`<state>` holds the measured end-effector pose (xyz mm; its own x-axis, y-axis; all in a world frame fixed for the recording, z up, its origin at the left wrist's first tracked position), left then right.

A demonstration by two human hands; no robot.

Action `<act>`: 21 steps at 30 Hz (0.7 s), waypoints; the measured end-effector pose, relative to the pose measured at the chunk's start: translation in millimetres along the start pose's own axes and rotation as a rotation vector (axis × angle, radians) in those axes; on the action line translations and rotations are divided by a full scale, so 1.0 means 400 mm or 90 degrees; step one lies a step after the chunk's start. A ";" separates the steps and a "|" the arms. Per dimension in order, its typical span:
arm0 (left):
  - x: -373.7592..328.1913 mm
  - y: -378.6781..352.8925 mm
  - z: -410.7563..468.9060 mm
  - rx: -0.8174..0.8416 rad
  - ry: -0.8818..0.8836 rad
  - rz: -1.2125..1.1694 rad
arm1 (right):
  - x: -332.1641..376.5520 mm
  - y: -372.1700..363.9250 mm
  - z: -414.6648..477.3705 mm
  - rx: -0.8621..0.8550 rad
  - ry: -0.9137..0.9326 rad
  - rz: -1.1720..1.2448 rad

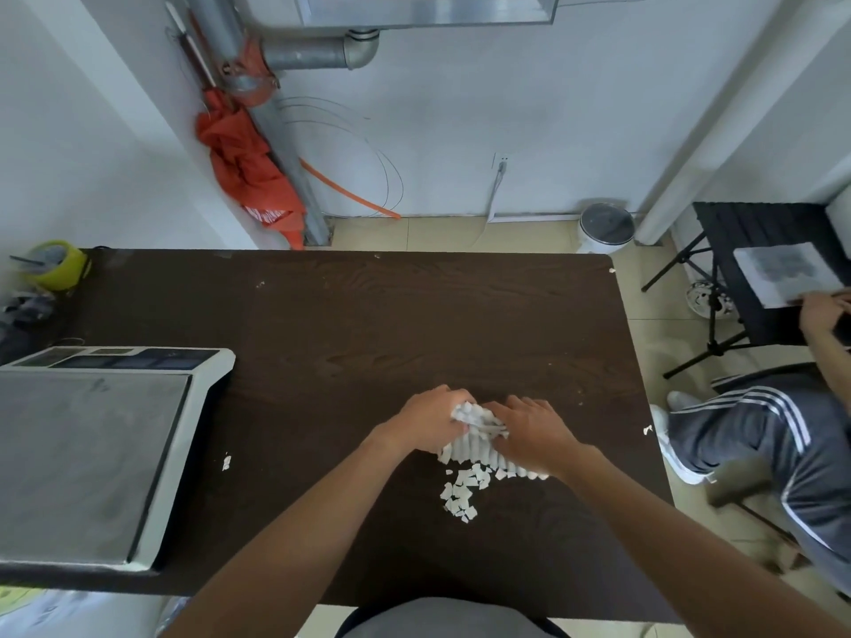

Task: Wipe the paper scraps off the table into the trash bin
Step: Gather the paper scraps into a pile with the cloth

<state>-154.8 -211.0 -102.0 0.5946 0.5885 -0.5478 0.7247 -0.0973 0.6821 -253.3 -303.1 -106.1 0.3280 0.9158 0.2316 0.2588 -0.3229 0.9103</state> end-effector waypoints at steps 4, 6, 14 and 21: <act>0.012 -0.010 -0.007 0.072 0.008 -0.055 | 0.005 -0.028 -0.016 0.032 -0.013 0.048; 0.018 0.000 -0.006 0.065 0.019 -0.108 | 0.002 -0.020 -0.008 0.032 -0.023 0.065; 0.086 0.114 -0.022 -0.136 0.104 -0.410 | -0.061 0.069 0.057 -0.026 -0.079 0.097; 0.242 0.098 -0.053 -0.157 0.280 0.016 | -0.093 0.077 0.071 -0.096 -0.177 0.038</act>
<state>-76.2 -140.6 -118.1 0.3693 0.8759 -0.3104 0.5770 0.0457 0.8155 -231.8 -353.7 -96.2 0.5798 0.7892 0.2024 0.1010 -0.3161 0.9433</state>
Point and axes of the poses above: each hand's wrist, its own z-axis towards the middle knuckle, its own y-axis out of the back of the hand, x = y × z, the point moved 9 cm from there along z, towards the middle knuckle, and after that the axes turned 3 degrees about -x, right-handed, at the moved point
